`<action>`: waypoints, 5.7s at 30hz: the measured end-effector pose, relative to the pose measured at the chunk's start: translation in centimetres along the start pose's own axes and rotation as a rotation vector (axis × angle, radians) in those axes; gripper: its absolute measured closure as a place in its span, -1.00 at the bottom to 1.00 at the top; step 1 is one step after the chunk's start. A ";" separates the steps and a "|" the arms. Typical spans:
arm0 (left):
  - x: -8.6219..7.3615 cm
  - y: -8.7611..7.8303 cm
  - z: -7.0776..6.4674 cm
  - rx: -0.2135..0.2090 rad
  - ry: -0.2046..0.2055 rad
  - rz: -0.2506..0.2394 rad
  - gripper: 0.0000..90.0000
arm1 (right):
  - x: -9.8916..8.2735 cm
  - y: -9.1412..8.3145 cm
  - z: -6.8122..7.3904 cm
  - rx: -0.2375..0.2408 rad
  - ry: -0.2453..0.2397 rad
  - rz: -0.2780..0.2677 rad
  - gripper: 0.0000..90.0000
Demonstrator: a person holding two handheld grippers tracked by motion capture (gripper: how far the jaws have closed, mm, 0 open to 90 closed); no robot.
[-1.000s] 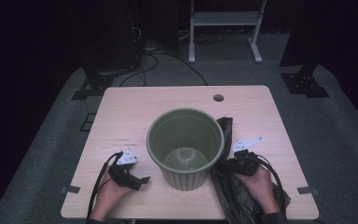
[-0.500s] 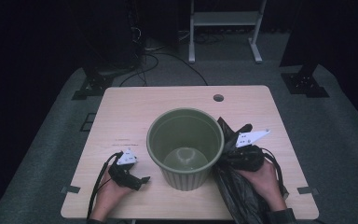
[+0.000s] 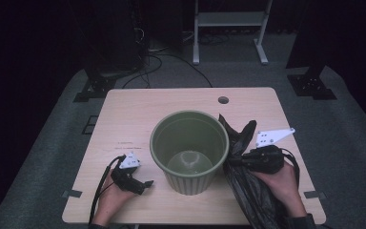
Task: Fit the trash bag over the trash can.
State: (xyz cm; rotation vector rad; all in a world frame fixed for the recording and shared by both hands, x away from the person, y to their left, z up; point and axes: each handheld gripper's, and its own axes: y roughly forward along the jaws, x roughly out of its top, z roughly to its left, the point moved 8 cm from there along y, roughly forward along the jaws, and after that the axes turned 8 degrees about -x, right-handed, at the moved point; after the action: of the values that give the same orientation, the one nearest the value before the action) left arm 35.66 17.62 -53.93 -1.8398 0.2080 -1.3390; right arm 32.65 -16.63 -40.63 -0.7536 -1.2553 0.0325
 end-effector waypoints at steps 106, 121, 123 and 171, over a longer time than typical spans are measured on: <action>0.0 0.0 0.0 -0.005 0.003 -0.002 -1.00 | 13.9 3.8 4.1 0.199 -0.112 -0.001 0.04; 0.0 0.0 0.0 -0.004 0.002 -0.003 -1.00 | 9.0 2.4 2.4 0.157 -0.070 0.044 0.68; 0.0 0.0 -0.1 -0.004 0.002 -0.003 -1.00 | 8.7 2.4 2.3 0.145 -0.085 0.054 0.98; 0.0 0.0 -0.1 -0.003 0.001 -0.002 -1.00 | 6.6 -6.1 -4.4 -0.191 0.052 -0.174 0.07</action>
State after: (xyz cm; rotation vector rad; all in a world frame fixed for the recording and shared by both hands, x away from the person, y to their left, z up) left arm 35.63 17.57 -53.93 -1.8422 0.2080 -1.3416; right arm 36.43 -20.68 -32.30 -0.8012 -1.2819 -0.2500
